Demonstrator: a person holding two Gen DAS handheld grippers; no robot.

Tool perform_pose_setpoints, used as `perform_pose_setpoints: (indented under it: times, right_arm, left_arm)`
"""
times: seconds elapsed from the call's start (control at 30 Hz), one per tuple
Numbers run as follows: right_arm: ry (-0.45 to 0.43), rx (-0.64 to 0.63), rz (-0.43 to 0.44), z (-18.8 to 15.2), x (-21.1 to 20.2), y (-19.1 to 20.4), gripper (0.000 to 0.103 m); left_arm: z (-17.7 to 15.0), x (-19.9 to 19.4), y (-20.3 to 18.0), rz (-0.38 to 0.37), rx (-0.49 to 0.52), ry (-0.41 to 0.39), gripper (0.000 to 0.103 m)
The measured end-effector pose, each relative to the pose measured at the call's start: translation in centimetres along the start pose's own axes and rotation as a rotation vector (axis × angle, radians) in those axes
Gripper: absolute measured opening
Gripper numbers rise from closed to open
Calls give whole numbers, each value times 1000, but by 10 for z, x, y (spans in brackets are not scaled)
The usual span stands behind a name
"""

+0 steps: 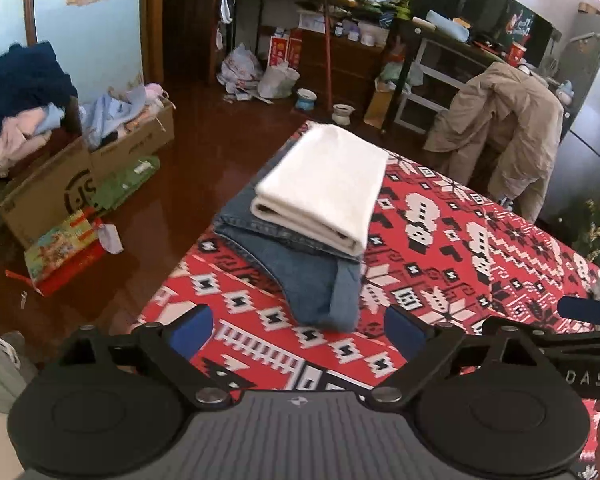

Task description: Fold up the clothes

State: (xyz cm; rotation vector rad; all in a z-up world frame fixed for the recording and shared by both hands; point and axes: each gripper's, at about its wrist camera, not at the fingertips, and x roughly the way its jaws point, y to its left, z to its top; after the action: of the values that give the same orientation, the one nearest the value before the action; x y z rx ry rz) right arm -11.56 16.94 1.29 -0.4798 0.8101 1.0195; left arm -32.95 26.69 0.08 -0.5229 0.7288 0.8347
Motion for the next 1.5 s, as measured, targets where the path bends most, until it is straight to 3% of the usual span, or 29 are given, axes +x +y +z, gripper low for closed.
perform_pose_setpoints:
  times: [0.27, 0.5, 0.63, 0.9, 1.1, 1.5]
  right_arm:
    - [1, 60, -28, 14, 5, 5, 102]
    - [-39, -11, -63, 23, 6, 23, 102]
    - [-25, -35, -29, 31, 9, 29, 102]
    - [-53, -88, -41, 36, 9, 54, 102]
    - [-44, -50, 4, 45, 11, 53, 102]
    - [-47, -44, -13, 53, 15, 49, 102]
  left_arm:
    - [8, -4, -4, 91, 52, -31, 92]
    - [12, 6, 0, 88, 19, -36, 92]
    - [15, 13, 14, 56, -30, 2, 92]
    - [22, 12, 23, 130, -49, -31, 92]
    - [27, 7, 27, 108, -56, -48, 92]
    - [31, 8, 23, 114, -25, -47, 92]
